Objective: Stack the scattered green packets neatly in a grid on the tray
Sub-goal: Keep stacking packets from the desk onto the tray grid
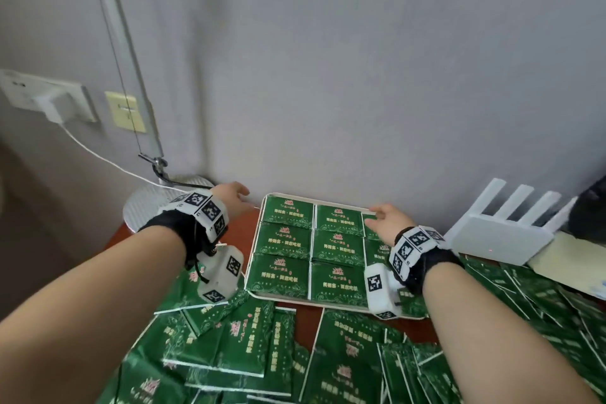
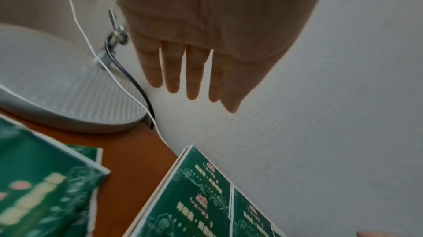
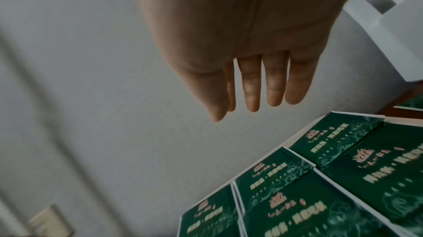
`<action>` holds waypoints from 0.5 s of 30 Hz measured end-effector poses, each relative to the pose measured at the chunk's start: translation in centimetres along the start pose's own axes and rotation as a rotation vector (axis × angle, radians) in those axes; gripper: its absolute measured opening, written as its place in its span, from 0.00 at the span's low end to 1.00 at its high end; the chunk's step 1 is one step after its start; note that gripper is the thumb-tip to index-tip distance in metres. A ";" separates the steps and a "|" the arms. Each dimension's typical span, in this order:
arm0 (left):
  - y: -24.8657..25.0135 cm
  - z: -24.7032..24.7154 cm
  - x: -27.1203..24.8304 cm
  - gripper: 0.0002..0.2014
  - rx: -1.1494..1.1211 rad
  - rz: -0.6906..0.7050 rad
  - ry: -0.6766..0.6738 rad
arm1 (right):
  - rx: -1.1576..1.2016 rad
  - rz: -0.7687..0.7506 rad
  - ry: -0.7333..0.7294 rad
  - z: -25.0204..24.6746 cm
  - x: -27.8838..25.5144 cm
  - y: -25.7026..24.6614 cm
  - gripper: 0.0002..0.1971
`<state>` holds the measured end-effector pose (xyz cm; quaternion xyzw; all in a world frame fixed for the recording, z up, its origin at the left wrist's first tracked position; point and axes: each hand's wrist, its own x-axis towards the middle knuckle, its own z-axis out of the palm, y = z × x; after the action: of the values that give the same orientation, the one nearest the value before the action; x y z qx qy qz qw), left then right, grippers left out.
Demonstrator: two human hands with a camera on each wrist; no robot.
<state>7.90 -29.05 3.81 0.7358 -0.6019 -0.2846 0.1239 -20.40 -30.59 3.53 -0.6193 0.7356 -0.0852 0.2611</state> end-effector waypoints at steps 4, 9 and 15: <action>-2.5 -1.4 -6.1 0.20 0.114 0.035 0.004 | -0.112 -0.115 -0.065 1.4 -5.5 -1.3 0.23; -8.9 -0.6 -12.3 0.20 0.324 0.026 -0.062 | -0.250 -0.240 -0.221 6.2 -11.4 -2.0 0.23; -16.7 2.9 -18.6 0.26 0.454 -0.109 -0.191 | -0.326 -0.273 -0.437 13.0 -16.4 -1.6 0.27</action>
<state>17.79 -6.74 -2.28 0.7458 -0.6188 -0.2166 -0.1178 -11.13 -12.69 -2.21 -0.7499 0.5759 0.1350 0.2962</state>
